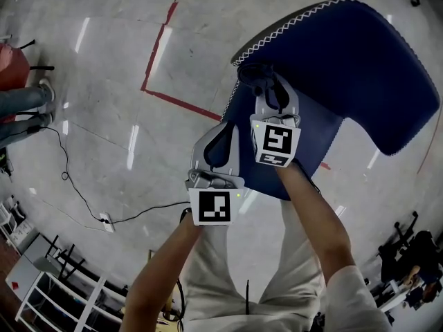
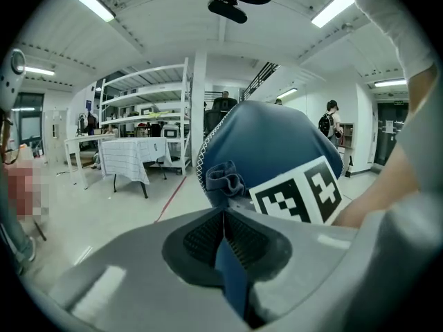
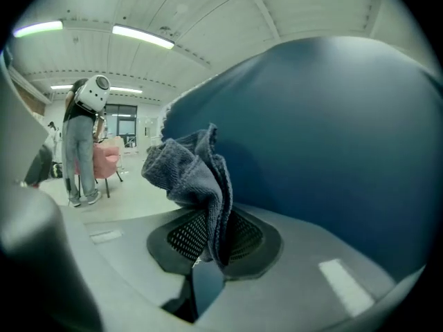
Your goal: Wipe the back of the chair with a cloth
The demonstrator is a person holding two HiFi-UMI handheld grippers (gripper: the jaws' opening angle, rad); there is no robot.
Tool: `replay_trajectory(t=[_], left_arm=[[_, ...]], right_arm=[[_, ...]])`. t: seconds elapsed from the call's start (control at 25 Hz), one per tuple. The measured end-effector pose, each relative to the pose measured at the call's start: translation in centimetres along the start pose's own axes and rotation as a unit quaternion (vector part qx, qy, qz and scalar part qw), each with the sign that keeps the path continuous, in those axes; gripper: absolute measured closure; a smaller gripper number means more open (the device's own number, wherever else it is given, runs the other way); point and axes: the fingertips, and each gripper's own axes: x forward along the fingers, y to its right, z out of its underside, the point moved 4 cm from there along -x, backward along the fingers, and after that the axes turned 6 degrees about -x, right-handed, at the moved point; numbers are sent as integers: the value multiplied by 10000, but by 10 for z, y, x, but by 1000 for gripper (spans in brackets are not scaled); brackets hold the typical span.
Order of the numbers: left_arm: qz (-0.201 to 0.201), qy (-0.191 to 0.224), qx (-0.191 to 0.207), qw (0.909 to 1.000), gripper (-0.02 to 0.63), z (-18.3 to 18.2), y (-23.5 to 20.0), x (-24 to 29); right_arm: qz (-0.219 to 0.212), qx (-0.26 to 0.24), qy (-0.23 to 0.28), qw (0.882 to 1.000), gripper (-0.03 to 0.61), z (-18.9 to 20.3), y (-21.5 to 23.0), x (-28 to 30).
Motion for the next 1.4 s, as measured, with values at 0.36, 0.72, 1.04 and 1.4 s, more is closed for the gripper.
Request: replay_trajectory(t=[0.36,0.72,1.04,1.4], left_arm=[[123,-2,146,9998,612,-1,5,6],[233,18,148,9996,612,-6,16,9],[413,-5,216,9989,612,-14,28,20],[591,5,181,9981,612,-20,48,30]], right_arm=[[299,433,-72,9986,508,2,17,0],[772,1019,-321,9913,508,10,48,-19],[1073,1116,-460,9869,508,20,82,-36],[1541,1400,-640,9760,508,35,123,-68]])
